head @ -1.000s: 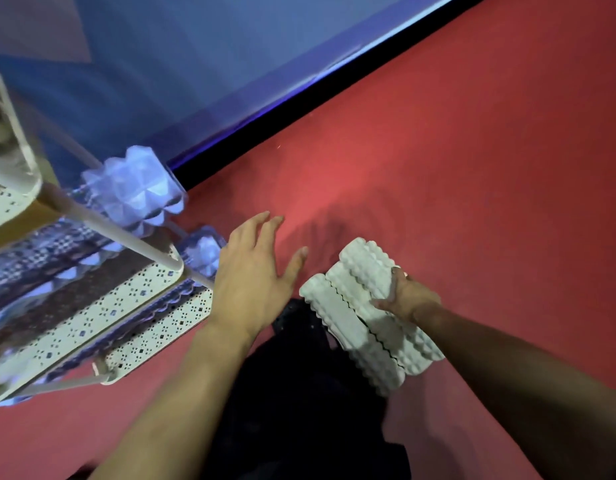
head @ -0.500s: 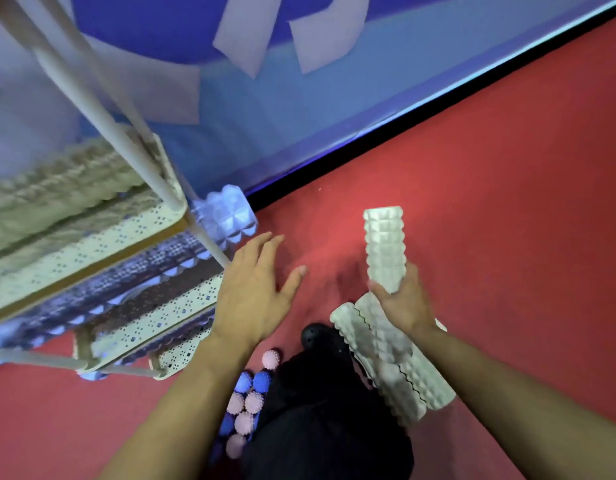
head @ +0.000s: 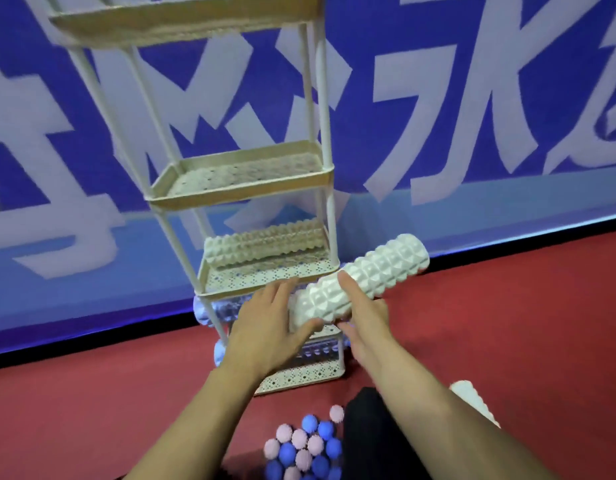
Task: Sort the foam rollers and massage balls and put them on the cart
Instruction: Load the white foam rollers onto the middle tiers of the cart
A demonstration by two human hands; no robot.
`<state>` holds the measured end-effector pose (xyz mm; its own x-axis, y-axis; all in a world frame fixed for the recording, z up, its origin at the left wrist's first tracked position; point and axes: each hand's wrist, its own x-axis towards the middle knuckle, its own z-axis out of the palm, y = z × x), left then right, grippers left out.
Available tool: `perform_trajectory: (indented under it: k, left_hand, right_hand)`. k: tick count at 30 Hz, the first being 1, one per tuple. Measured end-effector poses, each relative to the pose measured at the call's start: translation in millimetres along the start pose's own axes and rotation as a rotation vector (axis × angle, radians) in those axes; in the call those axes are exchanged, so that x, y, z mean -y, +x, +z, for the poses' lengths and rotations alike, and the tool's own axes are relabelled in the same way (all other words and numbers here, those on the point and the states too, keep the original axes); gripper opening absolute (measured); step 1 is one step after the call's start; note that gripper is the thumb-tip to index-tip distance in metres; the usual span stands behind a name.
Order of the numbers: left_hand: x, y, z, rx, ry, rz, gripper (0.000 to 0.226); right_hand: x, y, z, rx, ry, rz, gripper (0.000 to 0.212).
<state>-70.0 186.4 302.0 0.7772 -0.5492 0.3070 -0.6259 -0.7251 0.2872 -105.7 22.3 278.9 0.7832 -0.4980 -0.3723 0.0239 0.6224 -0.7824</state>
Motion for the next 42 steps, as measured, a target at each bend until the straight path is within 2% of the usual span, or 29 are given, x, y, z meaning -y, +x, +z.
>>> perform_trajectory:
  k: [4, 7, 11, 13, 15, 18, 20, 21, 24, 27, 30, 34, 38, 42]
  left_hand:
    - [22.4, -25.7, -37.5, -0.011, 0.136, -0.034, 0.092]
    - [39.8, -38.6, -58.0, 0.023, 0.232, -0.101, 0.104]
    - [56.3, -51.6, -78.2, 0.007, 0.309, -0.099, 0.093]
    - [66.5, -55.7, -88.1, -0.013, 0.317, -0.11, 0.087]
    - [77.8, -59.1, -96.3, -0.023, 0.313, -0.118, 0.085]
    - [89.6, -63.0, -104.2, 0.004, 0.346, -0.107, 0.085]
    - [92.4, -63.9, -106.7, 0.017, 0.368, -0.086, 0.085]
    - [93.2, -64.1, -107.2, 0.018, 0.377, -0.073, 0.085]
    - [94.9, -63.5, -107.2, 0.004, 0.413, -0.012, 0.084]
    - [97.5, -61.6, -104.2, -0.048, 0.424, 0.062, 0.082]
    - [103.0, -57.9, -93.7, -0.065, 0.414, 0.084, 0.083]
    - [113.5, -50.4, -74.2, -0.087, 0.31, -0.034, 0.082]
    - [126.6, -40.5, -59.5, -0.113, 0.274, -0.175, 0.075]
    - [137.9, -34.0, -44.3, -0.103, 0.263, -0.212, 0.071]
  right_hand:
    - [-8.1, -41.6, 39.5, 0.129, 0.089, 0.105, 0.049]
    - [-13.5, -62.2, 54.9, 0.191, 0.023, 0.14, 0.044]
    - [-10.9, -75.8, 57.2, 0.342, -0.202, 0.105, 0.045]
    - [-1.2, -78.9, 52.2, 0.395, -0.535, 0.094, 0.05]
    - [6.5, -76.6, 46.4, 0.371, -0.92, -0.049, 0.054]
    - [17.5, -70.0, 45.5, 0.286, -1.245, -0.674, 0.051]
    - [27.7, -63.7, 53.0, 0.437, -1.395, -1.046, 0.053]
    - [32.8, -59.2, 58.5, 0.546, -1.505, -1.128, 0.062]
    - [38.6, -48.3, 75.5, 0.753, -1.813, -1.088, 0.085]
    - [34.8, -38.5, 84.8, 0.815, -1.972, -0.998, 0.09]
    - [31.2, -29.2, 87.5, 0.802, -2.033, -0.995, 0.086]
    - [24.4, -11.9, 93.3, 0.698, -2.112, -1.023, 0.087]
    - [18.0, 11.9, 104.7, 0.479, -2.235, -0.968, 0.083]
    - [3.8, 36.7, 117.4, 0.251, -2.291, -0.915, 0.08]
